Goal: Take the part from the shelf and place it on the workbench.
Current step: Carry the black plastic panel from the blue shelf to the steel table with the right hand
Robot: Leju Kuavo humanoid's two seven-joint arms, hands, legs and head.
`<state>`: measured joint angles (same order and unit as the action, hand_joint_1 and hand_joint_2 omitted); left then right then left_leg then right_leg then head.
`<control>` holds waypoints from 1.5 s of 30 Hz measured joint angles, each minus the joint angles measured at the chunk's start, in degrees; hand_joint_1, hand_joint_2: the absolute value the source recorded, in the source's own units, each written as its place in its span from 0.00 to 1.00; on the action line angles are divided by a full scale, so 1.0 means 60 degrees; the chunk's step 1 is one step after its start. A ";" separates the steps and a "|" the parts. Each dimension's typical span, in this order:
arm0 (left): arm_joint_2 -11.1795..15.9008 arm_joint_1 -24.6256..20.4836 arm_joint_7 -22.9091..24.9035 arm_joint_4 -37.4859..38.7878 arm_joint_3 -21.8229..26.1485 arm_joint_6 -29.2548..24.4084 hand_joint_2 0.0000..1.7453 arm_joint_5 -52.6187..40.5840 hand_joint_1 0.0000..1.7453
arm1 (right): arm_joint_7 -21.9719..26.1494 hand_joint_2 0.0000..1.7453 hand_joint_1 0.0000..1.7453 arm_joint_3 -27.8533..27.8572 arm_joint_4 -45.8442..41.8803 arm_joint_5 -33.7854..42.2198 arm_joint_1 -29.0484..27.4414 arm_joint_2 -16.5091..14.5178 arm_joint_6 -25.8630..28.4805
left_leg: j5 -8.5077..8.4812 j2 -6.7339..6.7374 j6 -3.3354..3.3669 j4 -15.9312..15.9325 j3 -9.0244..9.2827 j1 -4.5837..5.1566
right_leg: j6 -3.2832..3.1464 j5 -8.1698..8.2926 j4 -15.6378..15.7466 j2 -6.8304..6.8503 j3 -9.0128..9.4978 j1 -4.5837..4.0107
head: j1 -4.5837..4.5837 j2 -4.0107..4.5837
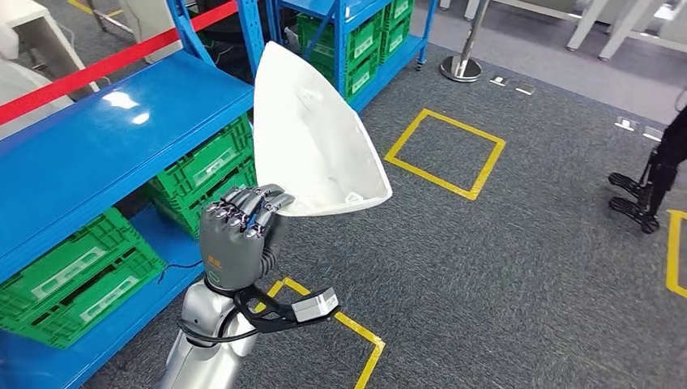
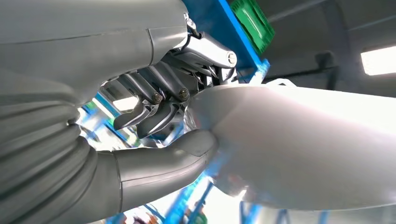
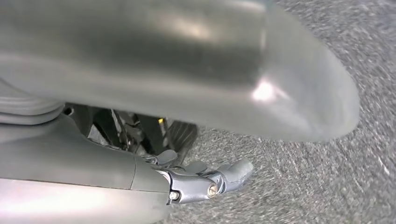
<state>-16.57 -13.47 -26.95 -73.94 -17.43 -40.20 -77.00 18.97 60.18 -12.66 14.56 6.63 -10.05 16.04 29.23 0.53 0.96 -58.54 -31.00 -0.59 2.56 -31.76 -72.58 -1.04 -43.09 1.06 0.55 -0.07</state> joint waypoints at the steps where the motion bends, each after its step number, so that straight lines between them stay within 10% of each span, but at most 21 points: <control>1: 0.0000 -0.0005 -0.0069 0.0035 0.0001 0.0000 1.00 0.0066 1.00 | -0.0015 0.00 0.00 0.0015 0.0000 0.0000 -0.0006 0.0001 -0.0005 | 0.0011 0.0160 0.0017 -0.0016 -0.0014 0.0020 | -0.0001 -0.0083 -0.0332 0.0036 -0.0131 -0.0002 | 0.0001 0.0000; 7: -0.0047 -0.0124 -0.0313 0.0128 -0.0001 0.0000 1.00 0.0534 1.00 | -0.0114 0.00 0.00 0.0077 0.0000 -0.0001 -0.0042 0.0073 0.0005 | 0.0149 0.0846 -0.0083 -0.0127 -0.0017 0.0142 | -0.0241 0.0853 0.2096 0.0733 0.1313 -0.0161 | -0.0007 0.0000; 10: -0.0055 -0.0147 -0.0393 0.0075 -0.0003 0.0000 1.00 0.0655 1.00 | -0.0199 0.00 0.00 0.0094 0.0000 0.0001 -0.0080 0.0118 -0.0004 | 0.0201 0.1002 -0.0227 -0.0119 0.0033 0.0158 | -0.0413 0.0877 0.2226 0.0510 0.1312 -0.0161 | -0.0027 0.0000; 14: -0.0036 -0.0120 -0.0568 0.0002 -0.0002 0.0000 1.00 0.0973 1.00 | -0.0294 0.00 0.00 0.0097 0.0000 0.0001 -0.0094 0.0141 0.0040 | 0.1077 0.0116 -0.0430 -0.1570 -0.0594 0.0071 | -0.0574 0.0967 0.2322 0.0151 0.1332 -0.0056 | -0.0104 0.0000; 17: -0.0025 -0.0105 -0.0819 0.0352 -0.0005 0.0003 1.00 0.1928 1.00 | -0.0306 0.00 0.00 0.0097 0.0000 0.0000 -0.0100 0.0144 0.0008 | 0.1306 -0.0033 -0.0488 -0.2639 -0.1132 0.0030 | -0.0560 0.0989 0.2311 -0.0216 0.1303 -0.0038 | -0.0114 0.0000; 22: -0.0005 -0.0087 -0.0600 0.0977 -0.0135 0.0012 1.00 0.2637 1.00 | -0.0329 0.00 0.00 0.0101 0.0000 0.0000 -0.0074 0.0143 0.0007 | 0.0165 -0.0959 -0.0479 -0.0286 -0.0094 -0.0131 | -0.0315 0.1060 0.2226 -0.0853 0.1187 0.0016 | -0.0112 0.0000; 25: 0.0004 -0.0040 -0.0505 0.1176 -0.0249 0.0015 1.00 0.2958 1.00 | -0.0363 0.00 0.00 0.0101 0.0000 -0.0001 -0.0104 0.0140 -0.0001 | 0.0122 -0.0816 -0.0243 -0.0145 -0.0047 -0.0091 | -0.0084 0.1190 0.2308 -0.1135 0.1077 0.0084 | -0.0094 0.0000; 29: 0.0020 0.0115 -0.0743 0.1096 -0.0239 0.0015 1.00 0.2685 1.00 | -0.0386 0.00 0.00 0.0100 0.0000 0.0003 -0.0094 0.0121 0.0003 | 0.0027 -0.0250 -0.0001 -0.0047 -0.0032 -0.0051 | -0.0006 0.0419 0.0899 -0.0160 0.0370 -0.0015 | 0.0038 0.0000; 32: 0.0052 0.0252 -0.0849 0.1058 -0.0175 0.0015 1.00 0.2612 1.00 | -0.0387 0.00 0.00 0.0097 0.0000 0.0000 -0.0095 0.0111 -0.0018 | 0.0054 0.0212 0.0057 -0.0064 -0.0059 0.0033 | -0.0021 -0.0076 -0.0480 0.0100 -0.0228 -0.0020 | 0.0057 0.0000; 37: 0.0060 0.0300 -0.0973 0.0994 -0.0156 0.0015 1.00 0.2721 1.00 | -0.0400 0.00 0.00 0.0099 0.0000 0.0002 -0.0088 0.0111 0.0011 | 0.0130 0.0734 -0.0014 -0.0062 0.0012 0.0123 | -0.0294 0.0843 0.2152 0.0802 0.1329 -0.0180 | 0.0042 0.0000; 40: 0.0068 0.0356 -0.1180 0.0984 -0.0142 0.0015 1.00 0.3022 1.00 | -0.0430 0.00 0.00 0.0218 0.0000 -0.0015 -0.0075 0.0101 -0.0003 | 0.0173 0.0927 -0.0178 -0.0004 0.0089 0.0126 | -0.0420 0.0890 0.2356 0.0685 0.1413 -0.0212 | 0.0033 0.0000; 45: 0.0123 0.0583 -0.1294 0.0873 0.0079 0.0015 1.00 0.2906 1.00 | -0.0523 0.00 0.00 0.0405 0.0000 -0.0023 -0.0077 0.0052 0.0027 | 0.1251 0.0008 -0.0372 -0.1844 -0.0697 0.0072 | -0.0590 0.0989 0.2480 0.0158 0.1452 -0.0086 | 0.0012 0.0000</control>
<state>-15.83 -9.97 -34.71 -68.70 -16.95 -40.11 -59.56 15.84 62.61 -12.66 14.42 6.17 -9.74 16.21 36.74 0.58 -1.27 -69.61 -35.18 -0.16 -0.98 -25.82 -57.69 -0.09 -34.38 0.54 0.62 -0.07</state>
